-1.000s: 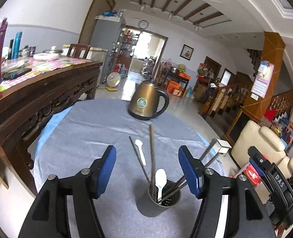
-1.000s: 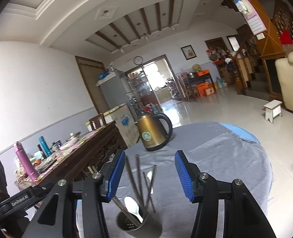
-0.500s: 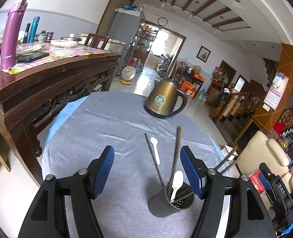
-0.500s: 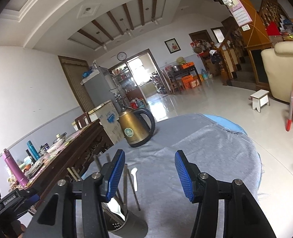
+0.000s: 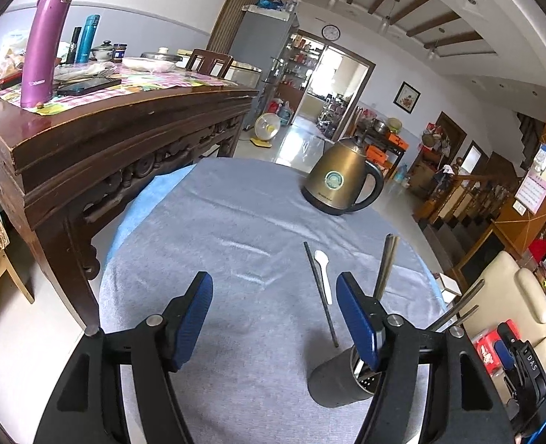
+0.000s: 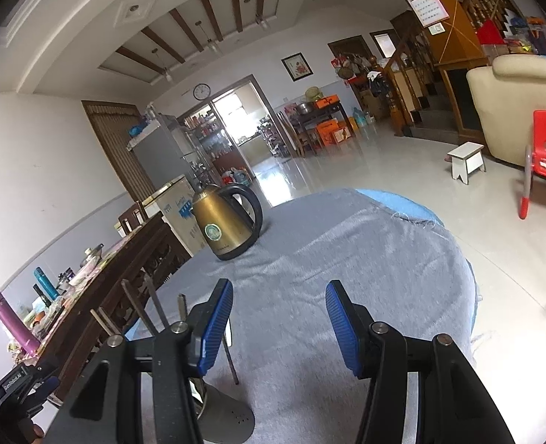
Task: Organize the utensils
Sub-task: 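Move both tools down toward the last chopstick and white spoon on the cloth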
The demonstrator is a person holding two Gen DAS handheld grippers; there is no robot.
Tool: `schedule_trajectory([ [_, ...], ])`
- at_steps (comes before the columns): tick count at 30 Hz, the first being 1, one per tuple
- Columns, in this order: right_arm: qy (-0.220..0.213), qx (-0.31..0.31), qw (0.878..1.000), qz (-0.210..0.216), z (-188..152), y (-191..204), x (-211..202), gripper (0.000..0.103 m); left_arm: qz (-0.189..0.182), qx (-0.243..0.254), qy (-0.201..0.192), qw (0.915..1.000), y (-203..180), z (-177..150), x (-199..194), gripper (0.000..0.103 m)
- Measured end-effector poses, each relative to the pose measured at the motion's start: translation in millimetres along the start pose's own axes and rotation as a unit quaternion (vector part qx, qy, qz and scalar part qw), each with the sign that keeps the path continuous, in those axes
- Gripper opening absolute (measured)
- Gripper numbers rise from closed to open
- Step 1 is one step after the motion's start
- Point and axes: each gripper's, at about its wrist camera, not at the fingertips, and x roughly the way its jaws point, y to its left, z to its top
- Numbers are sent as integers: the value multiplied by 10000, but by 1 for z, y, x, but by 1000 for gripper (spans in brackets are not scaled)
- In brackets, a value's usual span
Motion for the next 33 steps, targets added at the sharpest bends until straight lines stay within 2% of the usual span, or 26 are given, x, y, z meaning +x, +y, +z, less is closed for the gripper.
schedule_trajectory([
  [11,221,114,9996,-162,-7,-12,20,56,225,-125,226,9994,11,-3,24,70],
  [33,491,136,9984,-261,-15,-20,43,56,422,-228,561,9973,19,-12,49,70],
])
